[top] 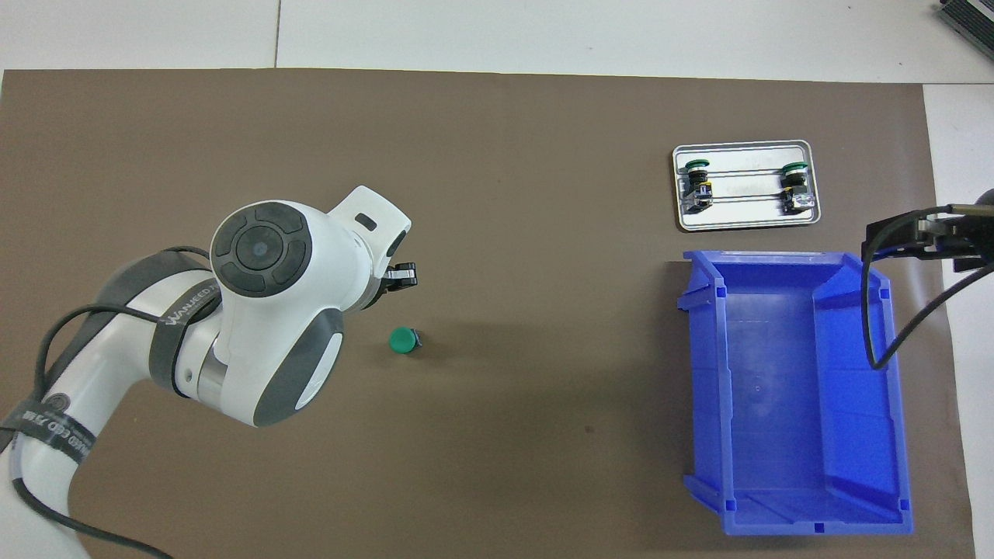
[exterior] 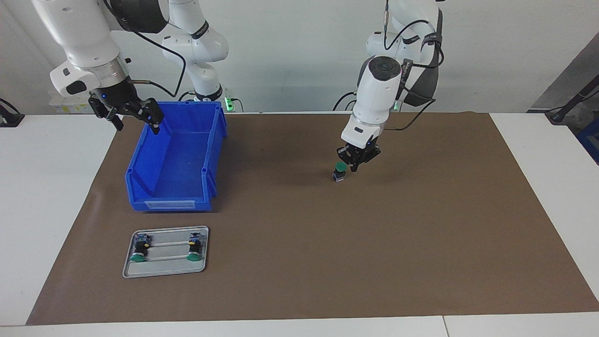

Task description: Place and press button with both arms

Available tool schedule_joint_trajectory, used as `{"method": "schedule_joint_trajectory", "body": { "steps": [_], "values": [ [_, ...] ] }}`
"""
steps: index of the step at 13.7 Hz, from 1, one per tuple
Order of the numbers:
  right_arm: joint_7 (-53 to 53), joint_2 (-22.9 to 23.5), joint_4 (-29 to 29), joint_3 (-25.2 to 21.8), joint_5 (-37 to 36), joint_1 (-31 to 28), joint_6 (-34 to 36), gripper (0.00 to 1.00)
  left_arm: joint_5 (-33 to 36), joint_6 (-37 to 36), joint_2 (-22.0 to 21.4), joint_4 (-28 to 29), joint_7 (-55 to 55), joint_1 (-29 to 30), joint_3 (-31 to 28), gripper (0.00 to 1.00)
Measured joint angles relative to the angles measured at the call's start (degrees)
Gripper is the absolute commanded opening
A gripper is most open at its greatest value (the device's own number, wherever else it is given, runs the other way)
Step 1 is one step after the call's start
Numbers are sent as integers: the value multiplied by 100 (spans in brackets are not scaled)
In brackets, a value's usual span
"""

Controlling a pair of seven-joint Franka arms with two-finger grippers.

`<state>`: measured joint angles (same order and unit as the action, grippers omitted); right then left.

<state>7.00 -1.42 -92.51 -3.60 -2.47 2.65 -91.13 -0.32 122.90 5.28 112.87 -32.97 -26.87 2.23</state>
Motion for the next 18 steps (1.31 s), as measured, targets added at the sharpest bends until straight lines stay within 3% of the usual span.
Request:
{"method": "schedule_joint_trajectory", "body": {
  "steps": [9, 18],
  "values": [
    [0, 0, 0, 0, 0, 0, 0, 100, 0, 436, -146, 766, -47, -178, 11, 0],
    [0, 0, 0, 0, 0, 0, 0, 100, 1, 708, -300, 1160, -215, -291, 14, 0]
  ]
}}
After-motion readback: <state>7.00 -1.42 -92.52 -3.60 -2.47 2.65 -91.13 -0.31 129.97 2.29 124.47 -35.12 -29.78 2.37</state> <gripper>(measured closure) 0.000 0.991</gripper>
